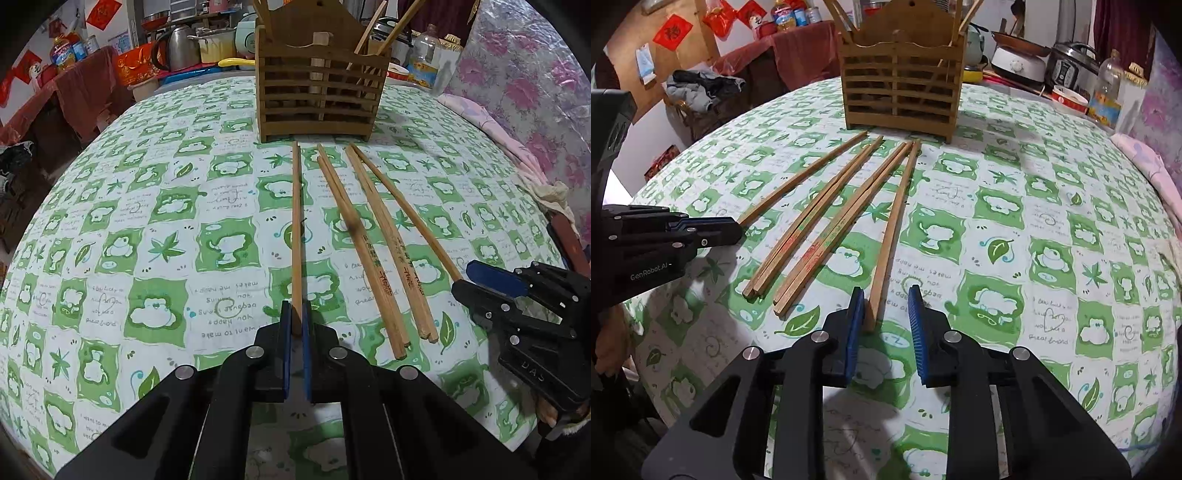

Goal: Organize utensils
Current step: 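Close the right tool on a chopstick while the left tool grasps another, then lift and carry both held chopsticks up over the wooden holder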

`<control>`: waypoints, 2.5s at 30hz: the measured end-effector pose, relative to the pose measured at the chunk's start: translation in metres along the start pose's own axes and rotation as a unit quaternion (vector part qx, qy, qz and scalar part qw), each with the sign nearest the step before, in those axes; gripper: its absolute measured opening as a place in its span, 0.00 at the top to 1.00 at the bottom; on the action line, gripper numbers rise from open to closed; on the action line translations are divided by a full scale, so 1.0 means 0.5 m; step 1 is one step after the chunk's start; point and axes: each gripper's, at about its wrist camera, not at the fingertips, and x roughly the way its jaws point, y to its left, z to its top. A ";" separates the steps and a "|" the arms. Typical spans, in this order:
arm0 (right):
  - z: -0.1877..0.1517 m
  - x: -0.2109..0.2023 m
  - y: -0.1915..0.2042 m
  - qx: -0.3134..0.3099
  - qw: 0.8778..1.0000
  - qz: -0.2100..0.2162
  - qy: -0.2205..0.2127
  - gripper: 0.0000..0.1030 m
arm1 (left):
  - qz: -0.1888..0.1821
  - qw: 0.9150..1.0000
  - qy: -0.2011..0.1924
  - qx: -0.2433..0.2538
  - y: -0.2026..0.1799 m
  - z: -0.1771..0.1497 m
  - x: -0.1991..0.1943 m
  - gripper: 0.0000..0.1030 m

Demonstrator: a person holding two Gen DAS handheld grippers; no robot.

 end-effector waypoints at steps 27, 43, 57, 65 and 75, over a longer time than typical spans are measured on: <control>0.187 -0.234 -0.048 0.041 0.977 0.008 -0.211 0.94 | 0.007 0.985 -0.175 0.003 -0.025 0.171 -0.241 0.94; 0.270 -0.254 -0.049 0.040 0.970 0.004 -0.241 0.94 | -0.003 0.982 -0.188 -0.002 -0.024 0.293 -0.256 0.94; 0.397 -0.323 -0.054 0.064 0.935 -0.022 -0.347 0.94 | 0.006 0.957 -0.290 -0.011 -0.051 0.420 -0.361 0.94; 0.443 -0.208 -0.081 0.080 0.946 -0.026 -0.314 0.94 | 0.007 0.955 -0.293 -0.041 -0.026 0.467 -0.290 0.94; 0.463 -0.115 -0.137 0.119 0.959 -0.004 -0.255 0.94 | -0.035 0.955 -0.282 -0.086 0.048 0.510 -0.261 0.94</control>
